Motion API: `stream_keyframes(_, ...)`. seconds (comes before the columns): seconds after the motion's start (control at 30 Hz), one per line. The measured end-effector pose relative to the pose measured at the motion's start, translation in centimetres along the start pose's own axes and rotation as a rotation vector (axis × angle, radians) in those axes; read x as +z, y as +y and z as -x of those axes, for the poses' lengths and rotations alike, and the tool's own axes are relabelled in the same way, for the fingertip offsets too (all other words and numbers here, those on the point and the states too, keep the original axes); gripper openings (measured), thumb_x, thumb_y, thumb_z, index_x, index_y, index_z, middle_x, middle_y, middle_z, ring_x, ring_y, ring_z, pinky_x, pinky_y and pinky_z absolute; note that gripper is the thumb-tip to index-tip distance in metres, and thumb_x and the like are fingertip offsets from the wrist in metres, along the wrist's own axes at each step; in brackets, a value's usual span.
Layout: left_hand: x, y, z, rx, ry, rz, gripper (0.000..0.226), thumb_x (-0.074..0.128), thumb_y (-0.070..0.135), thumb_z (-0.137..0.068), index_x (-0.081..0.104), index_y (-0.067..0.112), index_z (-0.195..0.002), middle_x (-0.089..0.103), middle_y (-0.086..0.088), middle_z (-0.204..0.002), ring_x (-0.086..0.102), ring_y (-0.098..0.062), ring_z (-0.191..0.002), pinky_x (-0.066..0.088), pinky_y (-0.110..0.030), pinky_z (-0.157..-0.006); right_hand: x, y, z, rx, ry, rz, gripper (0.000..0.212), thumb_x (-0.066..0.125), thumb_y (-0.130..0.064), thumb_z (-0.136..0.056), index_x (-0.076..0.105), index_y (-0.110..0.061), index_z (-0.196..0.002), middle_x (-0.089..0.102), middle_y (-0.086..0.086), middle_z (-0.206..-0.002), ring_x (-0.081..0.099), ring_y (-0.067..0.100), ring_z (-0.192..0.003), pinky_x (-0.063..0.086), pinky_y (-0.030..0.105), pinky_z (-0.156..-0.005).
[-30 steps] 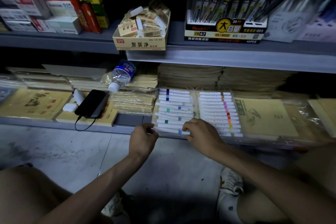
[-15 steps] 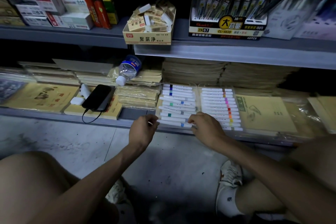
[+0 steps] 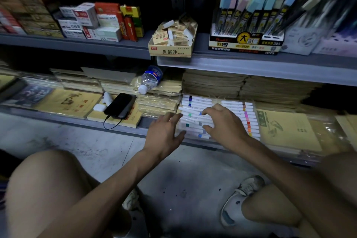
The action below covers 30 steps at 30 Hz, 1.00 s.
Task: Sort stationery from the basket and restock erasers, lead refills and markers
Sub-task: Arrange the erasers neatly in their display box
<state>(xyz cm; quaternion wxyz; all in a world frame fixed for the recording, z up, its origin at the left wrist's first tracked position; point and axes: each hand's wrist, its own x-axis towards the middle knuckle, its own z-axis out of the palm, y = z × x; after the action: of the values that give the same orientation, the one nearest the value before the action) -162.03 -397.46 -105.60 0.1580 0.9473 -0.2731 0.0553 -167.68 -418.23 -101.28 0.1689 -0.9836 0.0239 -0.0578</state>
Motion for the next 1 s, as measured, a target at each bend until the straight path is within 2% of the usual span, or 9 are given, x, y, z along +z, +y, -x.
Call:
stream_keyframes(0.13,-4.3,1.6,-0.3,0.041,0.159,-0.005,0.058,0.057,0.053,-0.09,0.051,0.028,-0.141,0.056,0.002,-0.138,0.056,-0.023,-0.121,0.051,-0.04,-0.094,-3.4,-2.9,-0.9,-0.08,0.097,-0.031,0.044,0.072,-0.033,-0.091,0.061,-0.025,-0.133,0.058,-0.002,-0.125,0.056,0.021,-0.114,0.047,0.032,-0.085)
stream_keyframes(0.3,-10.0,2.5,-2.5,0.075,0.304,-0.005,0.054,0.059,0.049,-0.089,0.057,0.024,-0.137,0.057,0.0,-0.136,0.058,-0.024,-0.12,0.052,-0.037,-0.091,-7.6,-5.9,-3.0,-0.158,0.274,-0.224,0.033,0.071,-0.025,-0.092,0.065,-0.022,-0.124,0.057,-0.003,-0.116,0.058,0.02,-0.108,0.052,0.04,-0.089)
stream_keyframes(0.43,-13.9,2.2,-5.4,-0.022,0.435,0.097,0.045,0.056,0.042,-0.095,0.054,0.024,-0.136,0.057,0.003,-0.127,0.06,-0.02,-0.111,0.054,-0.04,-0.083,-9.4,-7.2,-5.2,-0.147,0.37,-0.266,0.032,0.065,-0.03,-0.098,0.061,-0.027,-0.13,0.057,-0.007,-0.121,0.058,0.016,-0.107,0.052,0.038,-0.086)
stream_keyframes(0.57,-15.1,0.7,-8.6,-0.172,0.572,0.272,0.034,0.052,0.041,-0.101,0.052,0.029,-0.133,0.052,0.008,-0.124,0.055,-0.007,-0.105,0.055,-0.036,-0.081,-9.8,-8.1,-7.7,-0.125,0.396,-0.275,0.038,0.063,-0.033,-0.098,0.057,-0.029,-0.136,0.054,-0.009,-0.116,0.059,0.015,-0.095,0.053,0.039,-0.079)
stream_keyframes(0.67,-14.3,-0.7,-10.1,-0.272,0.523,0.586,0.036,0.046,0.051,-0.1,0.052,0.032,-0.131,0.056,0.008,-0.124,0.064,-0.008,-0.101,0.059,-0.042,-0.085,-9.4,-8.4,-9.2,-0.084,0.382,-0.234,0.04,0.064,-0.035,-0.097,0.058,-0.028,-0.135,0.049,-0.008,-0.112,0.058,0.016,-0.089,0.053,0.041,-0.075)
stream_keyframes(0.73,-14.2,-1.2,-11.1,-0.375,0.434,0.861,0.034,0.045,0.05,-0.101,0.058,0.028,-0.123,0.067,0.002,-0.113,0.069,-0.015,-0.093,0.06,-0.045,-0.083,-9.1,-8.3,-10.0,-0.053,0.394,-0.203,0.037,0.066,-0.033,-0.096,0.061,-0.027,-0.132,0.045,-0.007,-0.11,0.056,0.015,-0.083,0.052,0.037,-0.07)
stream_keyframes(0.83,-14.7,-0.8,-12.1,-0.519,0.318,1.188,0.028,0.045,0.033,-0.107,0.063,0.012,-0.113,0.073,-0.01,-0.085,0.065,-0.028,-0.075,0.054,-0.038,-0.065,-8.8,-8.0,-10.8,-0.021,0.419,-0.233,0.024,0.069,-0.031,-0.095,0.065,-0.025,-0.119,0.044,-0.008,-0.106,0.057,0.01,-0.076,0.053,0.036,-0.069)
stream_keyframes(0.9,-14.9,-0.6,-12.6,-0.585,0.278,1.316,0.028,0.047,0.03,-0.106,0.063,0.008,-0.112,0.074,-0.006,-0.071,0.064,-0.03,-0.074,0.049,-0.041,-0.068,-8.7,-7.8,-11.2,-0.02,0.426,-0.283,0.017,0.068,-0.031,-0.096,0.067,-0.025,-0.112,0.045,-0.009,-0.103,0.057,0.006,-0.076,0.055,0.04,-0.071)
stream_keyframes(1.0,-14.8,-0.8,-13.1,-0.649,0.21,1.386,0.03,0.051,0.032,-0.101,0.063,0.008,-0.114,0.078,-0.013,-0.077,0.066,-0.031,-0.077,0.048,-0.043,-0.075,-9.0,-7.4,-11.5,-0.041,0.418,-0.359,0.009,0.068,-0.03,-0.096,0.069,-0.026,-0.104,0.047,-0.013,-0.102,0.058,0.003,-0.081,0.056,0.036,-0.075)
